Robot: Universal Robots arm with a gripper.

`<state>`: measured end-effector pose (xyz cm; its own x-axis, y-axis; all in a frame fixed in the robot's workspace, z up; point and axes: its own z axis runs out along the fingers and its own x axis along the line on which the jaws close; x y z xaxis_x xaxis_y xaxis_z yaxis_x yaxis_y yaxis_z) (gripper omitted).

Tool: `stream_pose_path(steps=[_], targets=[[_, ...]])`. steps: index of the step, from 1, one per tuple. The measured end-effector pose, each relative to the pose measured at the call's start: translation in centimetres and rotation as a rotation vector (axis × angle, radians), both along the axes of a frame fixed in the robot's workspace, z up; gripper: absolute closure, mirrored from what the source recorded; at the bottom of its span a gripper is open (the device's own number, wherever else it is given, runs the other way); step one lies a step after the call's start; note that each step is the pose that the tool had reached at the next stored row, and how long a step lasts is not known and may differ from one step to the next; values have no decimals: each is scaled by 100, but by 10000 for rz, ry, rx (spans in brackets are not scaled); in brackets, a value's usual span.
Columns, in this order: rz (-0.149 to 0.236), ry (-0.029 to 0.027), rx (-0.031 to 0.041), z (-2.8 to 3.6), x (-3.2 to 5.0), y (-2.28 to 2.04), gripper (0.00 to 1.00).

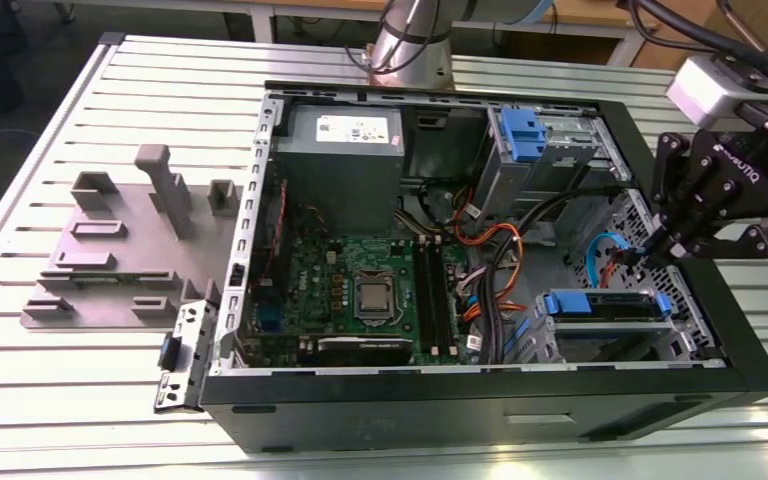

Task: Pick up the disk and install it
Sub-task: 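Insert the first disk wire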

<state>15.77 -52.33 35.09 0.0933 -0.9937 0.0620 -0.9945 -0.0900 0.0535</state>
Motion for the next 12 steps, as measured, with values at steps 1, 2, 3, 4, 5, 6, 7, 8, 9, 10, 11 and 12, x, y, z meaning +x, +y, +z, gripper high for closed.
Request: stream_pose_path(steps=[1,2,3,4,5,6,7,8,9,10,11,12], targets=[[-1,-13,-1,0,-13,-2,84],[-1,-27,0,-1,-24,-4,84],[-2,-38,-2,0,-28,-7,84],[-1,-49,-2,-1,-32,-15,84],[0,-59,-2,-1,-33,-27,84],[-1,-66,-1,-2,-35,-42,84],[0,-74,-2,-2,-37,-59,84],[-1,-80,-1,-3,-39,-76,84],[0,-89,0,-4,-43,-90,84],[-1,-100,0,-5,-51,-99,84],[-1,-118,2,-7,-65,-105,84],[0,-138,6,-9,-82,-109,84]])
